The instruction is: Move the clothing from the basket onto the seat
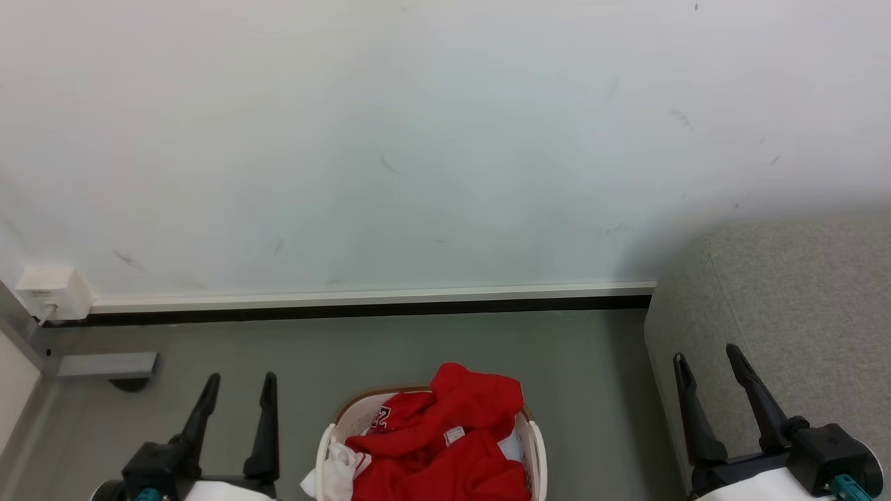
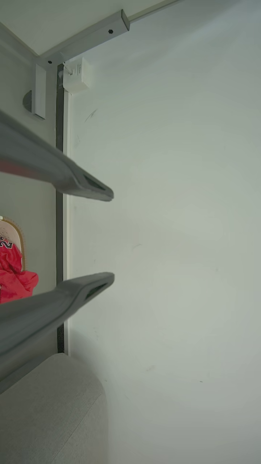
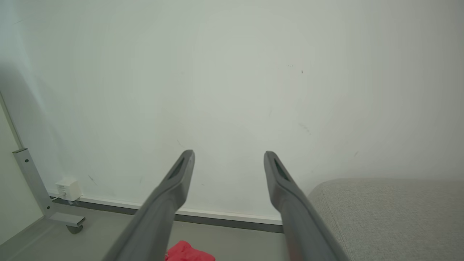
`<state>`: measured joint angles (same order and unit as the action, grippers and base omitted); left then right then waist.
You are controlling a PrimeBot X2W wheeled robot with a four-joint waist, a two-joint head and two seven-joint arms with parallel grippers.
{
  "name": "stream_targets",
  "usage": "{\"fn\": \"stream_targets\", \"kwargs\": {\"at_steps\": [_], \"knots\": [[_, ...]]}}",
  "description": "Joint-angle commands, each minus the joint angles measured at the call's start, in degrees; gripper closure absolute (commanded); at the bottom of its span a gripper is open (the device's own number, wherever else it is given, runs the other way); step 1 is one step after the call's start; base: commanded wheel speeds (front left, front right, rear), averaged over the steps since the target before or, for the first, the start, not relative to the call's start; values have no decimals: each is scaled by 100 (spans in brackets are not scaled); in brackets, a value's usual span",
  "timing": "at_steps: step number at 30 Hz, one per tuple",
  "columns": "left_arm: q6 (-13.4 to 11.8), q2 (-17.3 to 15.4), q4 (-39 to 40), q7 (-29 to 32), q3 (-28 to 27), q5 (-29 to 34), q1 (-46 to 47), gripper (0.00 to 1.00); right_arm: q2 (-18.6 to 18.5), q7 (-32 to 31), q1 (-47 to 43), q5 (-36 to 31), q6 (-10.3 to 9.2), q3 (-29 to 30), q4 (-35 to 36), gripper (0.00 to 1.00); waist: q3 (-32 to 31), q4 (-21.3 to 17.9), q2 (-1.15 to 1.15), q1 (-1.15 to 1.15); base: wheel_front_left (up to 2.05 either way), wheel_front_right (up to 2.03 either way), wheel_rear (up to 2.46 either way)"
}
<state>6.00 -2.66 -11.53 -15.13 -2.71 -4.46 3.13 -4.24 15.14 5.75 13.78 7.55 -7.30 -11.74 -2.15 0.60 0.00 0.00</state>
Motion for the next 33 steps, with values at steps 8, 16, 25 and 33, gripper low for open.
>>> {"fn": "stream_targets", "kwargs": {"at_steps": [8,16,25,33], "knots": [[-13,-41,-32,-4,5,-54,-24,0,-34,2,44,50,-12,28,-1,0,12,-11,0,0,0,0,0],[-16,-41,-12,-3,-26,-87,-19,0,-29,2,95,70,-12,8,-17,0,30,-55,0,0,0,0,0],[9,-41,29,-3,-98,-144,27,0,-13,2,137,37,-12,-23,10,0,139,-139,0,0,0,0,0],[44,-40,66,-3,-141,-177,127,0,-6,2,230,-9,-12,1,50,0,349,-235,0,0,0,0,0]]}}
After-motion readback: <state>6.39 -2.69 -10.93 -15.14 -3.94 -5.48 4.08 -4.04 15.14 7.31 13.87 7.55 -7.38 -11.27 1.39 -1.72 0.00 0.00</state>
